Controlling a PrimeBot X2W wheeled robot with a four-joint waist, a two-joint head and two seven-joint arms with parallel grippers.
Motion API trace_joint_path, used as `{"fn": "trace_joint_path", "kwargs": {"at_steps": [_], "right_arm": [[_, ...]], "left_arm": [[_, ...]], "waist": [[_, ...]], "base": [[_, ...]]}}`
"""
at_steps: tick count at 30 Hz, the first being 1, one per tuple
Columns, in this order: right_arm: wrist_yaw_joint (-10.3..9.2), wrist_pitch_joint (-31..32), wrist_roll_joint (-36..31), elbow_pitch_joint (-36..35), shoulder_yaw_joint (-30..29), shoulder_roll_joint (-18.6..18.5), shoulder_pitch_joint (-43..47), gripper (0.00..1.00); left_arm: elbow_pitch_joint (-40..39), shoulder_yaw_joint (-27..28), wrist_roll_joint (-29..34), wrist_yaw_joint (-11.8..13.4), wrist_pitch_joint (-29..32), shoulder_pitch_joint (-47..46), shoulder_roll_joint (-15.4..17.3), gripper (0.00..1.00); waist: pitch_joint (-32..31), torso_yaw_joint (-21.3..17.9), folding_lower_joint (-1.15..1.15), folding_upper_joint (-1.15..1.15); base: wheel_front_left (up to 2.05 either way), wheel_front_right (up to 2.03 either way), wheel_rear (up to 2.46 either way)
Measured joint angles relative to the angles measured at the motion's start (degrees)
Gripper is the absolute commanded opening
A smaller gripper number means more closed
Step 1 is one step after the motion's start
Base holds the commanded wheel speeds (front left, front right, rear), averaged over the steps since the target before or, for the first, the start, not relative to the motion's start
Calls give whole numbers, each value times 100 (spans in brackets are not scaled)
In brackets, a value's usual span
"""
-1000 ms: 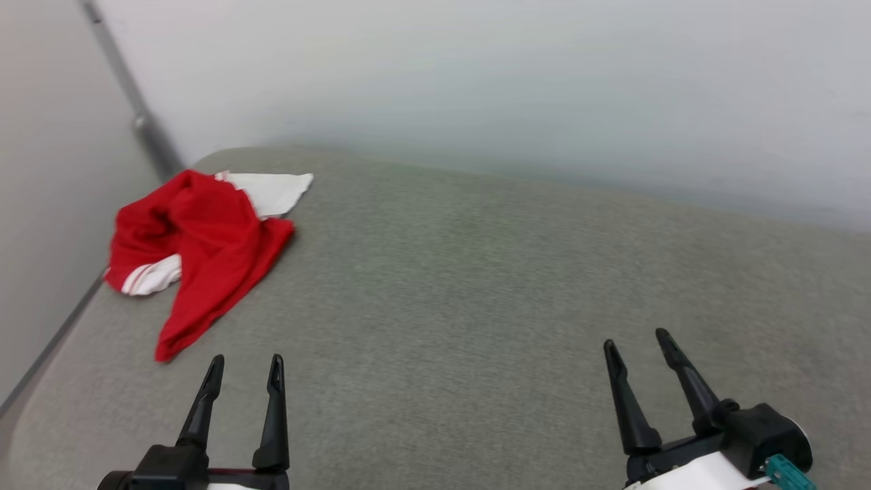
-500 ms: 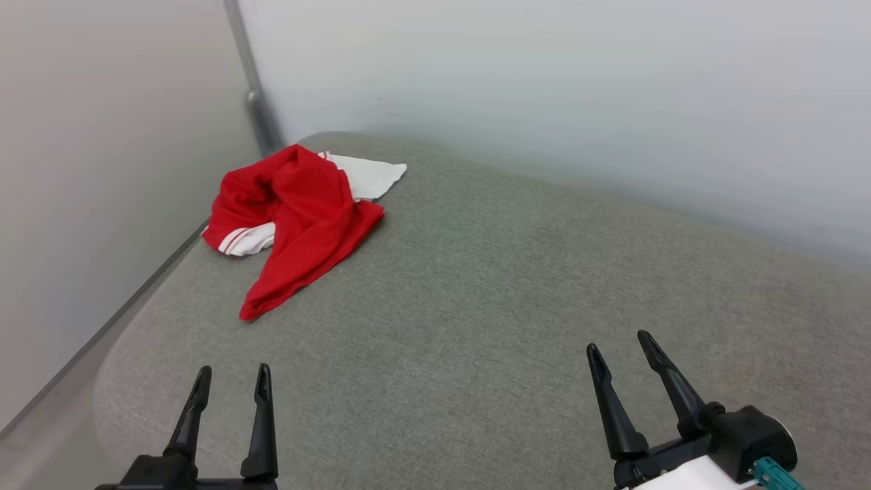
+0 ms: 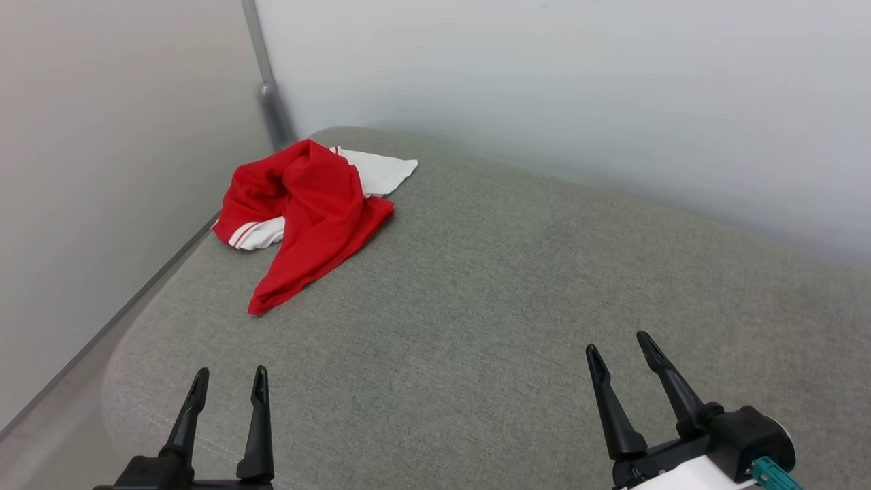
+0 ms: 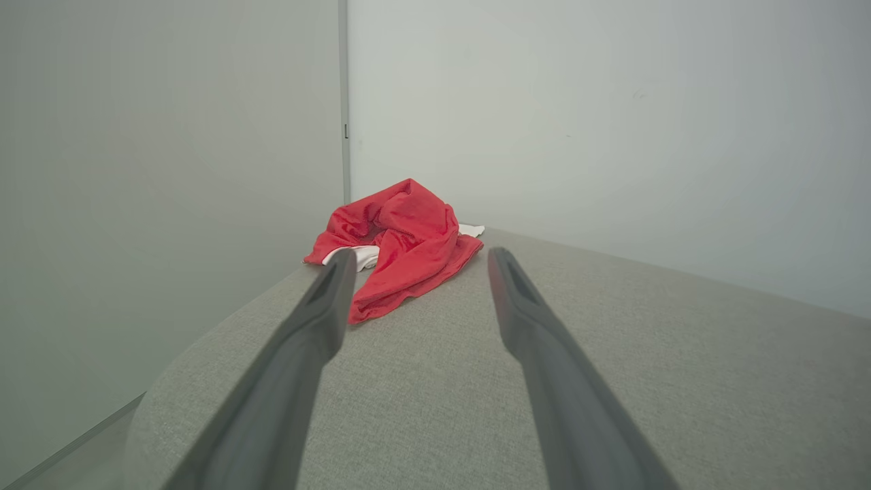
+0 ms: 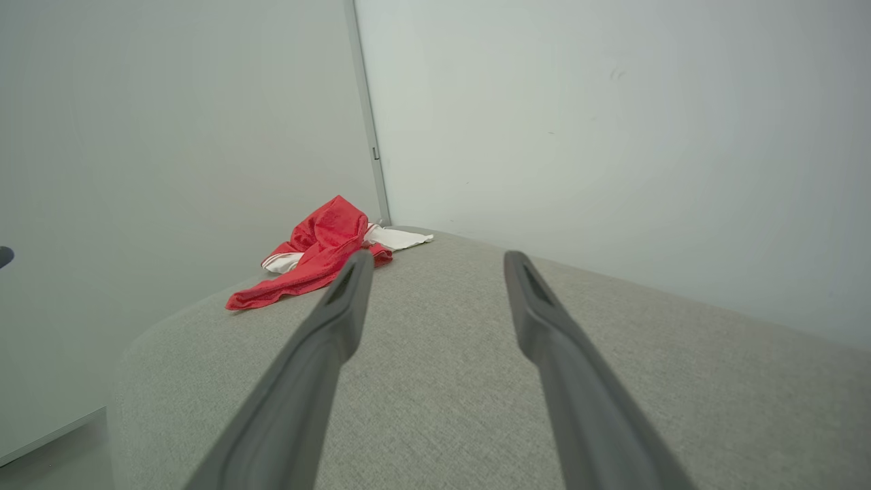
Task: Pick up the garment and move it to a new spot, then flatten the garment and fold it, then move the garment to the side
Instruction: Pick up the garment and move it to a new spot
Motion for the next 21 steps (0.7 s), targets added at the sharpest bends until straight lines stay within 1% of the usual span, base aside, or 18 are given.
{"fn": "trace_joint_path", "kwargs": {"at_steps": [5,8,12,16,18,19,21], "right_arm": [[0,0,-131,-76,7,0,-52,100],[0,0,-283,-136,-4,2,-180,100],[0,0,-581,-264,-30,7,-370,100],[0,0,-902,-432,-101,0,-521,100],[0,0,-989,-536,-127,-69,-603,100],[0,0,-1020,-591,-145,-113,-643,100],[0,0,-1118,-678,-235,-200,-717,100]], "left_arm": [[42,21,-93,-2,0,-67,1,100],[109,25,-211,-11,0,-271,0,100],[149,247,-565,-56,0,-775,1,100],[335,552,-595,-147,0,-1447,21,100],[527,582,-621,-177,0,-1879,215,100],[636,569,-666,-186,0,-2126,371,100],[838,368,-839,-187,0,-2641,786,100]], "waist": [[201,-55,0,0],[420,-106,0,0],[818,-208,1,0],[1271,-347,1,0],[1506,-425,1,0],[1624,-464,2,0],[1863,-541,2,0]], "base": [[0,0,0],[0,0,0],[0,0,0],[0,0,0],[0,0,0],[0,0,0],[0,0,0]]}}
